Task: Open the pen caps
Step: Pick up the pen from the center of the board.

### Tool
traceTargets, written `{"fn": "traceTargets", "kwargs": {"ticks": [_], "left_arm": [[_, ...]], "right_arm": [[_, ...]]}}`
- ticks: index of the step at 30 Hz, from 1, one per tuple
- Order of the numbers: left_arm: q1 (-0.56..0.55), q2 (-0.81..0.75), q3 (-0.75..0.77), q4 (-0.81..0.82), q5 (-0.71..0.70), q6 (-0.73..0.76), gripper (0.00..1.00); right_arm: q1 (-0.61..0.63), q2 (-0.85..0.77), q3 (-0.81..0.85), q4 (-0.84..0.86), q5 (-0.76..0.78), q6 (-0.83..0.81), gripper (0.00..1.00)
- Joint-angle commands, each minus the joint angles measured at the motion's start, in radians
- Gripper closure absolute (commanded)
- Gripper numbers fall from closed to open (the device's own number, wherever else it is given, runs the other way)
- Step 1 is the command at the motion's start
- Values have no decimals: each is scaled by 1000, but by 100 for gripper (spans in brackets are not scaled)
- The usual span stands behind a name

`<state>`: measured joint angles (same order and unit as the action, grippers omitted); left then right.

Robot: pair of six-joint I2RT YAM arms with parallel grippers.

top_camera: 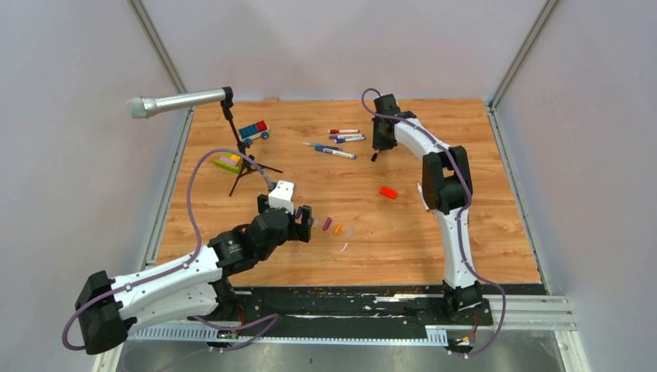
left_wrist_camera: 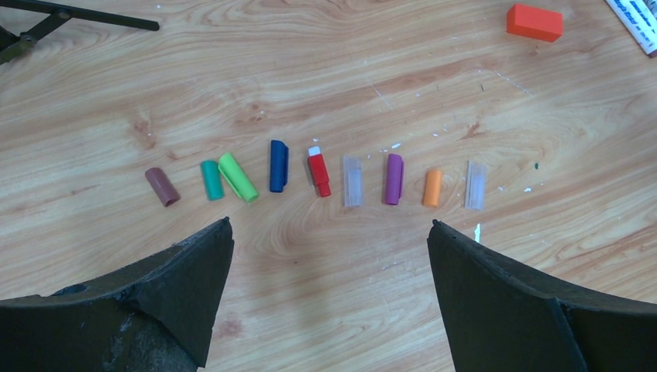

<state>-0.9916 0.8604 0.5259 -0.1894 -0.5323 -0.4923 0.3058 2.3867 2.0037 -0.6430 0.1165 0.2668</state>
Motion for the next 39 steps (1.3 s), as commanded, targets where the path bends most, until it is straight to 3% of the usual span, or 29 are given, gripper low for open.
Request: {"fn": "traceTargets", "kwargs": {"ticks": [1, 6, 12, 25, 33, 39], "left_arm": [[6, 2, 11, 42, -11, -3, 0], [6, 2, 19, 50, 12, -5, 0], [6, 8, 13, 127, 102, -44, 0], [12, 77, -22, 377, 240, -172, 0], [160, 389, 44, 664, 435, -302, 0], [200, 677, 218, 714, 479, -354, 0]], "right_arm": [[4, 6, -23, 23, -25, 36, 83], [4, -47, -137, 76, -26, -2, 100], [-4, -199, -297, 206, -83, -94, 100], [-15, -385, -472, 342, -350, -52, 100], [-10, -449, -617, 412, -489, 16, 100], [-10, -457, -674, 441, -543, 41, 100]]}}
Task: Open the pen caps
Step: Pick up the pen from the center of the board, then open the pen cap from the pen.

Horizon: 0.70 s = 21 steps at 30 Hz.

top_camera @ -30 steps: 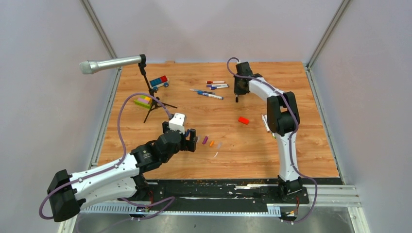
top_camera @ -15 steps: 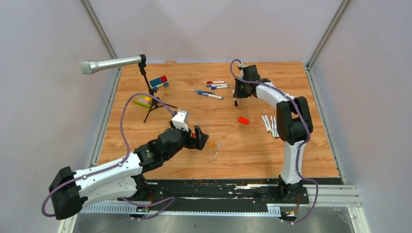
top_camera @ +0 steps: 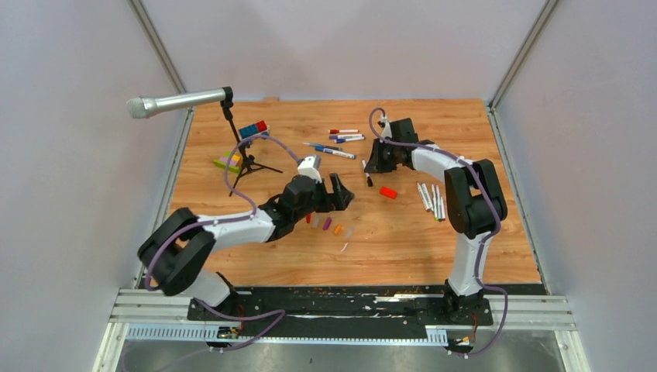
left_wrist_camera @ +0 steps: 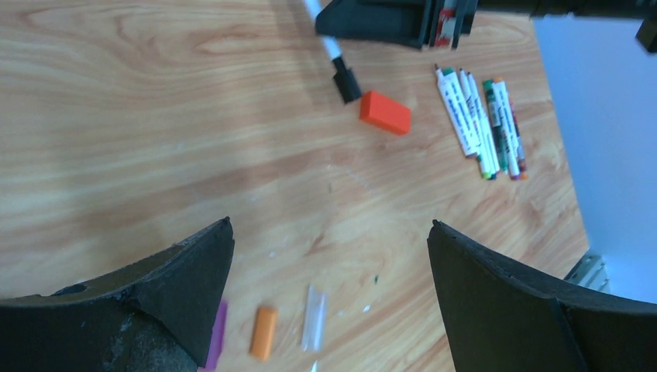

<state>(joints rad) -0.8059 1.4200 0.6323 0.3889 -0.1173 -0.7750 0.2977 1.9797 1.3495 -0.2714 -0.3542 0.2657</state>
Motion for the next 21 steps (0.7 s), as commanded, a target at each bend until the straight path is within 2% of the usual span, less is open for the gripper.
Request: {"fn": "traceTargets", "kwargs": {"ticks": [1, 6, 14, 21], "left_arm": [[18, 156, 132, 150, 72, -83, 0], [26, 305, 230, 152, 78, -135, 1], [45, 458, 295, 205, 138, -230, 24], [66, 540, 347, 257, 180, -258, 31]], "right_arm": [[-2, -51, -22, 72, -82, 49, 100], [2, -58, -31, 78, -105, 69, 100], [12, -96, -69, 114, -165, 106, 100], [18, -99, -88, 121, -187, 109, 100]]}}
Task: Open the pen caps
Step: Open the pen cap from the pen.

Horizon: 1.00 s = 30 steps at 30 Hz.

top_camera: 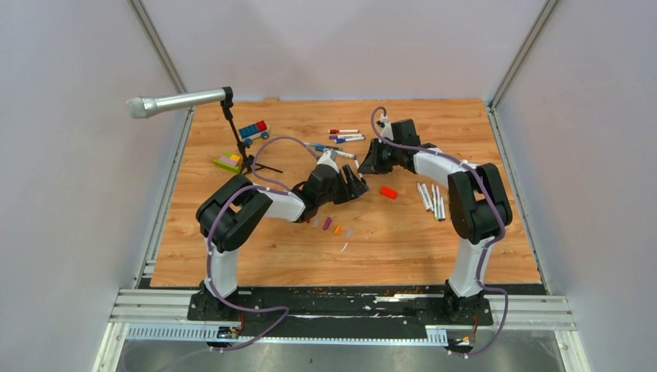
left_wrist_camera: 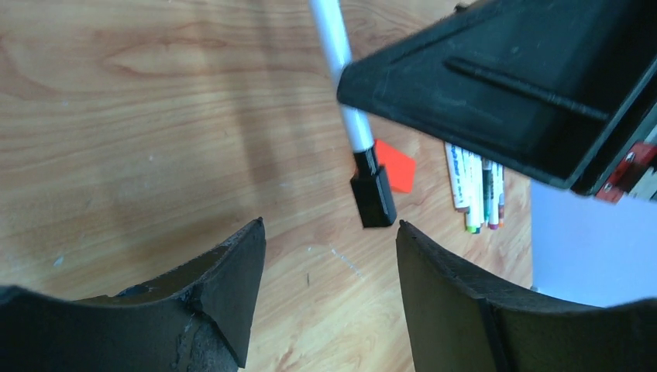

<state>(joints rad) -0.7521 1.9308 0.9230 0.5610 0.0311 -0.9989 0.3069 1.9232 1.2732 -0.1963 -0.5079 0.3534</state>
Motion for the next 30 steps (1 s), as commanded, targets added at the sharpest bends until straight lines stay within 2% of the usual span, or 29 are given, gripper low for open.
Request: {"fn": "traceTargets", "kwargs": {"ticks": [1, 7, 10, 12, 16, 18, 19, 23, 27, 30], "left_arm": [[14, 38, 64, 95, 38, -37, 32], [19, 70, 78, 130, 61, -61, 34], [23, 86, 82, 133, 69, -77, 41], [26, 97, 88, 139, 78, -85, 51], [30, 104, 96, 143, 107, -88, 87], [32, 92, 87, 140, 109, -74, 98], [32, 82, 79, 141, 110, -67, 100], [34, 38, 36, 150, 135, -9, 100], [35, -19, -33, 185, 187, 38, 100], [34, -85, -94, 214, 227, 71, 100]], "right_arm": [[10, -43, -16, 47, -34, 19, 100], [14, -42, -24, 49, -35, 15, 100], [16, -46, -28, 54, -50, 20, 100], [17, -53, -34, 61, -57, 23, 100], [18, -64, -44, 64, -58, 15, 100], [18, -73, -47, 61, -62, 0, 90], [18, -80, -50, 58, -70, -11, 83], [18, -147, -76, 57, -90, -71, 55], [12, -243, -126, 63, -107, -154, 39], [-11, -324, -164, 67, -213, -272, 30]]}}
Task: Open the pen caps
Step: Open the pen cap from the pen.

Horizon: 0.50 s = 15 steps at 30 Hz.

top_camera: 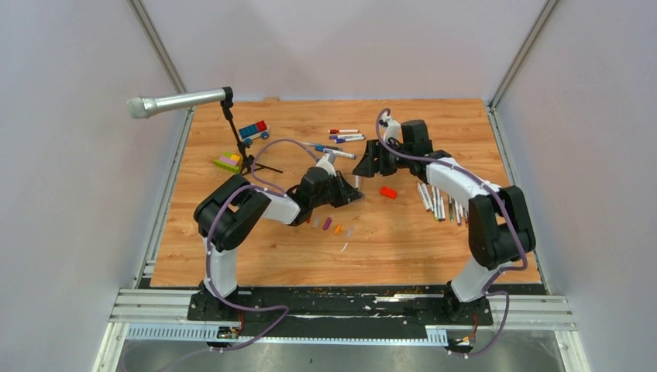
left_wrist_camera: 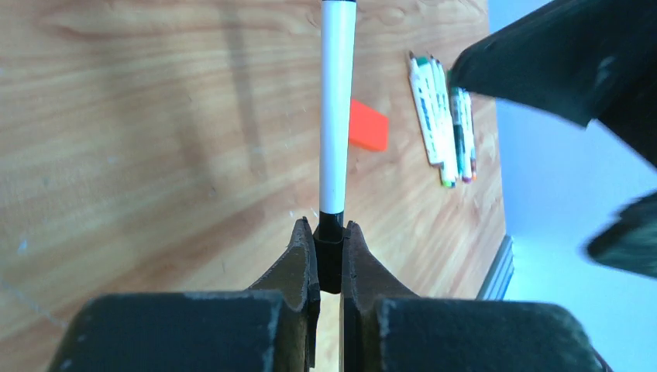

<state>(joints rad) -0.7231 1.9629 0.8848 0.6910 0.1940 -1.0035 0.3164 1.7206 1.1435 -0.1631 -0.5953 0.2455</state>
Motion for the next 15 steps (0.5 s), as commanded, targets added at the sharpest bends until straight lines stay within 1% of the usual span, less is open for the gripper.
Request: {"fn": "traceTargets", "kwargs": {"ticks": [1, 3, 5, 8, 10, 13, 15], "left_arm": [[5, -142, -75, 91, 83, 87, 100], [5, -206, -115, 94, 126, 113, 100], [5, -256, -148, 99, 187, 134, 100], [5, -318, -189, 69, 293, 157, 100], [5, -355, -211, 9, 353, 180, 100], [5, -408, -222, -128, 435, 236, 100], [4, -445, -222, -226, 481, 284, 100]], "right_arm": [[-30, -148, -47, 25, -188, -232, 28], [-47, -213, -70, -35, -316, -419, 25], [-51, -289, -100, -129, -381, -638, 25], [-51, -427, -155, -301, -469, -1015, 23], [-51, -481, -182, -434, -515, -1256, 22], [-51, -480, -139, -728, -561, -1651, 22], [-50, -479, -122, -840, -564, -1830, 22]]}}
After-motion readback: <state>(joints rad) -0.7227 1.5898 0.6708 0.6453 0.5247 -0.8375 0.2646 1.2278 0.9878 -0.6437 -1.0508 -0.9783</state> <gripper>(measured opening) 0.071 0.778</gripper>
